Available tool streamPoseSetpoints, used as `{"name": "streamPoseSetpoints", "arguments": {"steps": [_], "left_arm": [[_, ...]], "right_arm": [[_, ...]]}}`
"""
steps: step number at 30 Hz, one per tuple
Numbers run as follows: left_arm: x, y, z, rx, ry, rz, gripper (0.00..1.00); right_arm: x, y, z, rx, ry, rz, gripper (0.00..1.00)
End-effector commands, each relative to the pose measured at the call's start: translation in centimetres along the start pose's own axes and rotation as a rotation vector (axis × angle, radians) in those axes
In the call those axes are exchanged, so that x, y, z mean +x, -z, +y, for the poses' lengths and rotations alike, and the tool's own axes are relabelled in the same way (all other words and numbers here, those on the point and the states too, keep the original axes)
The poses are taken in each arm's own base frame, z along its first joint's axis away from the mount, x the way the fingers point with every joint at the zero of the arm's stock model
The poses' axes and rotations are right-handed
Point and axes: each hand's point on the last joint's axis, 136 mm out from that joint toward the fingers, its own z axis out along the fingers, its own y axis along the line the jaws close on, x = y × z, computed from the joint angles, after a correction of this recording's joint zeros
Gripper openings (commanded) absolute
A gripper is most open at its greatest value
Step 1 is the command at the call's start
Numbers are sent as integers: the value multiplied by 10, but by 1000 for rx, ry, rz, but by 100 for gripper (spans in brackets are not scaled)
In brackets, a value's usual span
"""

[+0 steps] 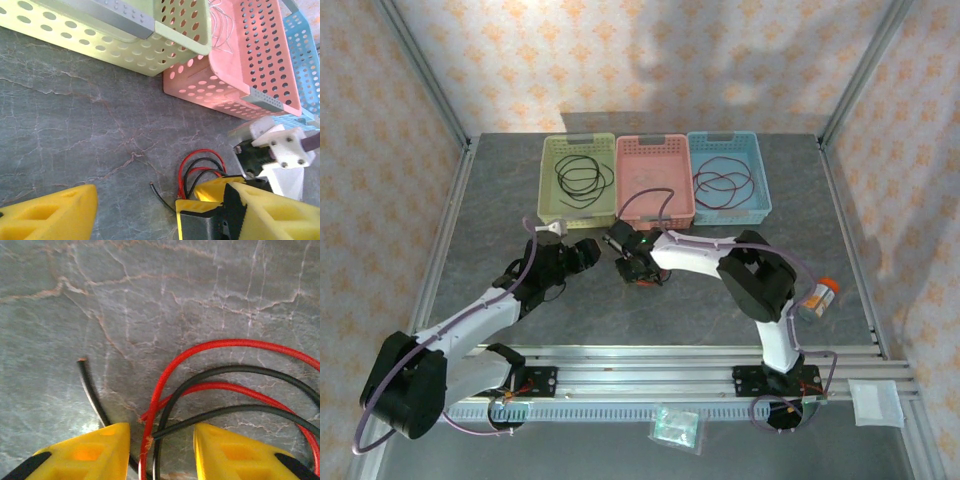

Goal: Untangle the cables

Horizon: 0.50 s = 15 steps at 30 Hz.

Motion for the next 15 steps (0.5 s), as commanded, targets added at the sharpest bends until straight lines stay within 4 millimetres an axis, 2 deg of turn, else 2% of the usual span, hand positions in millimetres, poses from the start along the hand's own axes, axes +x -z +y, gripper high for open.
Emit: {"name": "streamPoseSetpoints", "arguments": {"steps": [1, 6, 9, 11, 15], "left_arm": [[-15, 0, -19, 61, -11, -39, 69], [-17, -2, -23, 67, -24, -33, 68], [-23, -2, -31, 90, -41, -42, 69], [-25, -1, -43, 140, -53, -39, 69], [-27, -3, -59, 208, -69, -24, 69]], "right_arm": [[2, -3, -8, 65, -15, 21, 36], [-6, 8, -6, 45, -49, -27, 22], [-21, 26, -10, 49, -94, -95, 13], [-30, 40, -10, 37, -133, -145, 7], [-46, 67, -8, -62, -199, -237, 2]]}}
